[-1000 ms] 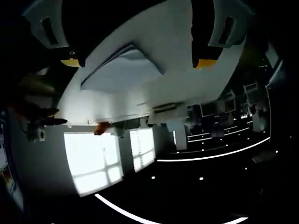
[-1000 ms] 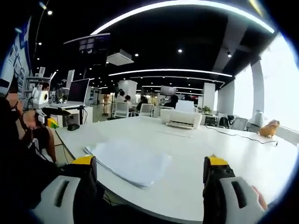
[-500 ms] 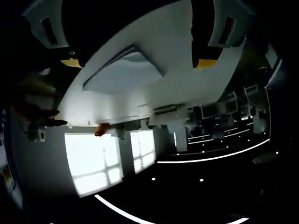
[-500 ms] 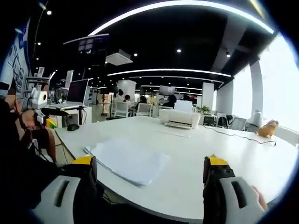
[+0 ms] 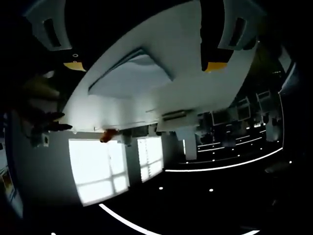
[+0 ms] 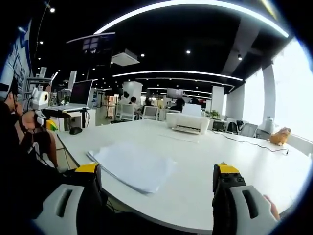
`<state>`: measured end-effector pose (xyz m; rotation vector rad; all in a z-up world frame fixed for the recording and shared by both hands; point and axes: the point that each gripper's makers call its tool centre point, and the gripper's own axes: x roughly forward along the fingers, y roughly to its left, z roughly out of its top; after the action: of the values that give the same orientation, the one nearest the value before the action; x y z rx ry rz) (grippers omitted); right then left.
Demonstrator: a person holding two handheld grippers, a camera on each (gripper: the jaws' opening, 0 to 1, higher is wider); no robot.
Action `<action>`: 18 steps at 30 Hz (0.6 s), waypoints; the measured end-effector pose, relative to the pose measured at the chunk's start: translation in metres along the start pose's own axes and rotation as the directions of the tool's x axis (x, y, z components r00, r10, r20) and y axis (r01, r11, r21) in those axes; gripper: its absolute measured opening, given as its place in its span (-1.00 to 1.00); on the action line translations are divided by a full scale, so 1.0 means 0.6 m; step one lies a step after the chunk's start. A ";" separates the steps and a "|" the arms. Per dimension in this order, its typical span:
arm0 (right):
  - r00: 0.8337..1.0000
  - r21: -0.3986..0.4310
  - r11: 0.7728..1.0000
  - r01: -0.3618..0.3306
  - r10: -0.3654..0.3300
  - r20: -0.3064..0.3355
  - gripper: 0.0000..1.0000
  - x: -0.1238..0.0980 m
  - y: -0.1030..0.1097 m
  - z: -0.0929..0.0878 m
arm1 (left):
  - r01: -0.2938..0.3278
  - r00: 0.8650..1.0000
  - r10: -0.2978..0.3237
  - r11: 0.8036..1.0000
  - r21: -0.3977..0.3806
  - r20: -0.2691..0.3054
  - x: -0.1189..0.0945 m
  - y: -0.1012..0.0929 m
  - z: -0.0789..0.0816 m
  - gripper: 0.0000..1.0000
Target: Organize the stack of printing papers by aligning and flattening the scattered papers on the table
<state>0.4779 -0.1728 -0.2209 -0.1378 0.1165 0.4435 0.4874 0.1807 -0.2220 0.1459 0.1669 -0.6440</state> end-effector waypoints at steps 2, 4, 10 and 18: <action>1.000 -0.001 1.000 -0.002 0.002 -0.005 0.79 0.001 0.001 -0.002 | 0.000 1.000 0.000 1.000 0.002 -0.005 0.000 0.000 -0.002 0.93; 1.000 -0.003 1.000 -0.001 0.001 -0.009 0.79 0.001 0.001 -0.004 | -0.001 1.000 0.001 1.000 0.003 -0.009 0.001 0.000 -0.004 0.93; 1.000 -0.006 1.000 0.000 0.000 -0.008 0.79 0.001 0.001 -0.004 | 0.004 1.000 -0.004 1.000 0.002 -0.006 0.001 -0.003 -0.003 0.93; 1.000 -0.005 1.000 0.001 -0.001 -0.009 0.79 0.003 0.000 -0.006 | 0.010 1.000 -0.010 1.000 0.002 -0.014 0.003 -0.007 -0.006 0.93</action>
<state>0.4789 -0.1726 -0.2246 -0.1446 0.1246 0.4424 0.4861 0.1771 -0.2264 0.1512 0.1804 -0.6533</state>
